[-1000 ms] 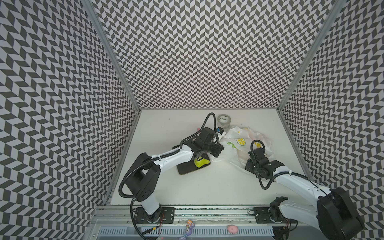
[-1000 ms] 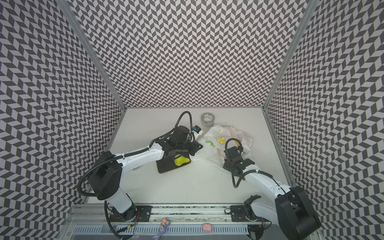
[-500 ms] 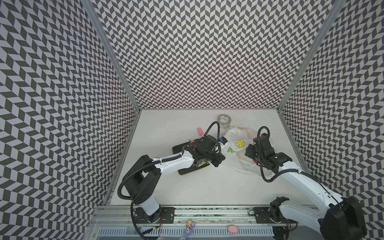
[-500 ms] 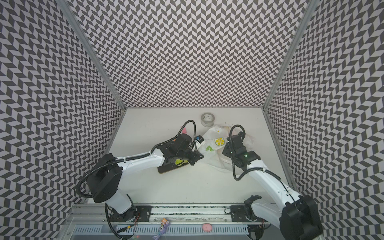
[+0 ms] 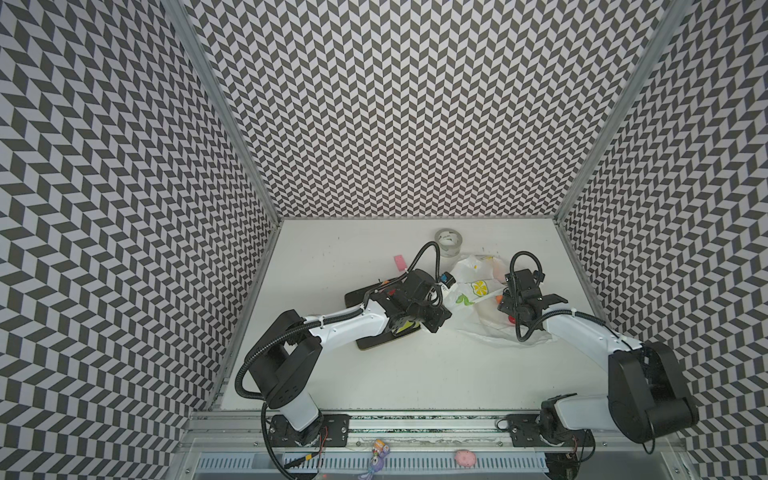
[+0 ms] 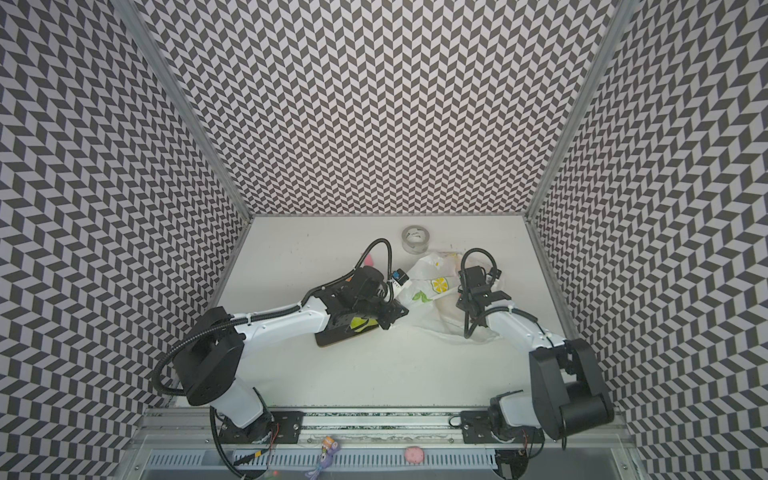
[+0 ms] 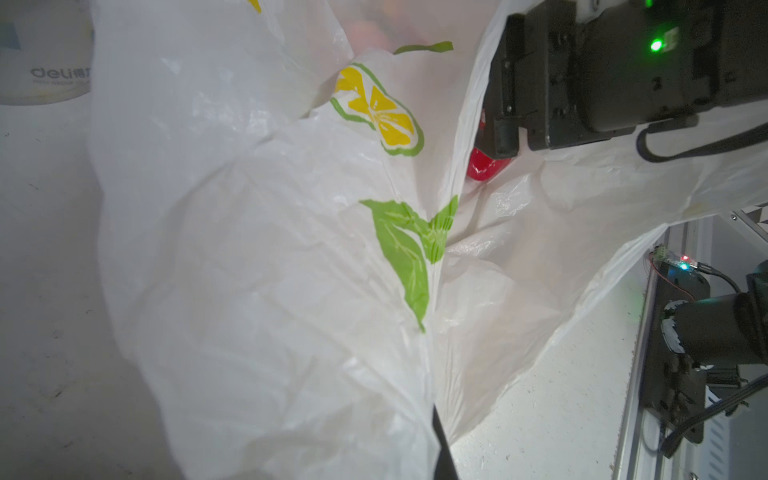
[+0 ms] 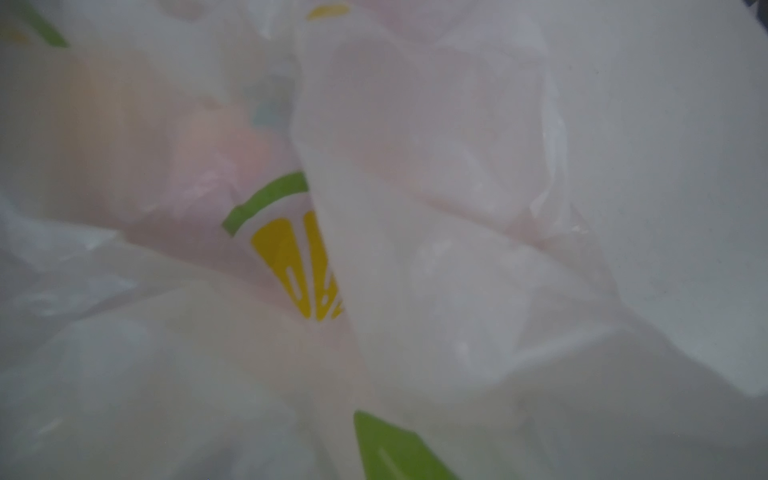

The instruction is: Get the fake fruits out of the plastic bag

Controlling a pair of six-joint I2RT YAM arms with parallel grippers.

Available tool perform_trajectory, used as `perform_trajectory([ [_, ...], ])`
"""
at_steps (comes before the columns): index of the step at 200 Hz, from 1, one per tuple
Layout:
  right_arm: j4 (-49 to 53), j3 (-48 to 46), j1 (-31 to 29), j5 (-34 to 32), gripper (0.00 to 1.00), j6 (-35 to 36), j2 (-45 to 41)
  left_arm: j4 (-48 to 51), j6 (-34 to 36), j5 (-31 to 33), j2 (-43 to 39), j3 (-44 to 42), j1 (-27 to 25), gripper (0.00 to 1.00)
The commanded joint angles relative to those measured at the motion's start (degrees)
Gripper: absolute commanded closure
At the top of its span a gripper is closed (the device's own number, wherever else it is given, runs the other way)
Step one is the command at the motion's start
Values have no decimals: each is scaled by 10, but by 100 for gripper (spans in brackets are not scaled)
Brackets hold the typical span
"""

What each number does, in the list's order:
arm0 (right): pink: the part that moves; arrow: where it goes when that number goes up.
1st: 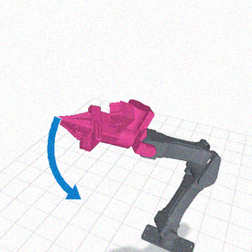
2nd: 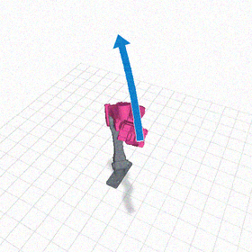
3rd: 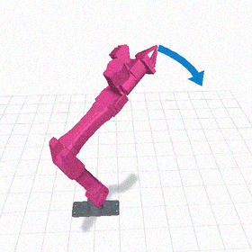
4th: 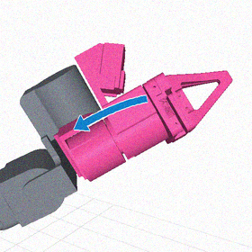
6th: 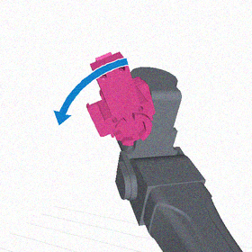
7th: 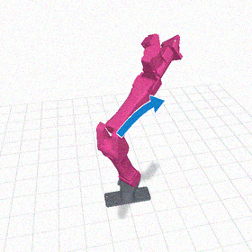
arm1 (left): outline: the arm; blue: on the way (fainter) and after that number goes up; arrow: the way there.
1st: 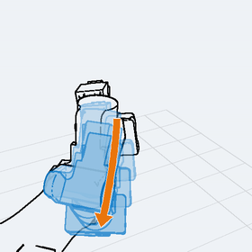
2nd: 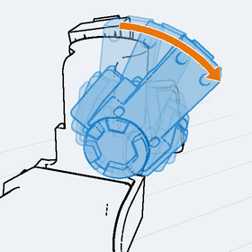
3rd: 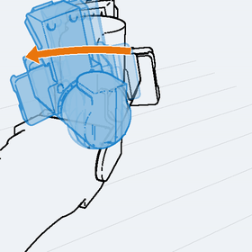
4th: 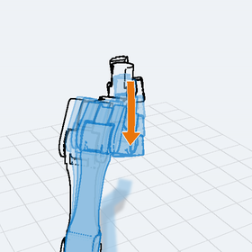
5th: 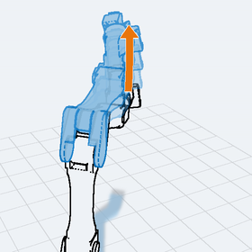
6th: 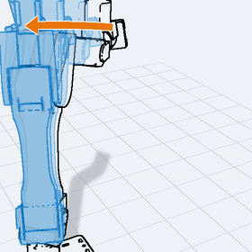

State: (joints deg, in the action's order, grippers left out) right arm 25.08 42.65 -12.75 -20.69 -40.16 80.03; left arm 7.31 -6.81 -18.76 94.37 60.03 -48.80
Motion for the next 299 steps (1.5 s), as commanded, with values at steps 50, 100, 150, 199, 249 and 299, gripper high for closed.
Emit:
perform_trajectory([
  [50, -46, 22, 40, 38, 22, -13, 102, -6, 12, -8, -10, 23, -4, 100],
  [100, -42, 31, 39, 55, 39, 32, 90, -12, 14, -8, -5, 26, -4, 100],
  [150, -2, 33, 5, 66, 50, 75, 42, -15, 10, 0, 9, 41, -3, 100],
  [199, 26, 28, -39, 109, 53, 87, -17, -30, -13, 25, 19, 52, 1, 100],
  [249, 47, 32, -62, 171, 57, 112, -95, -39, -30, 27, 50, 80, 15, 100],
  [299, 121, 75, -81, 176, 58, 89, -180, -45, -25, 39, 57, 92, 29, 98],
])
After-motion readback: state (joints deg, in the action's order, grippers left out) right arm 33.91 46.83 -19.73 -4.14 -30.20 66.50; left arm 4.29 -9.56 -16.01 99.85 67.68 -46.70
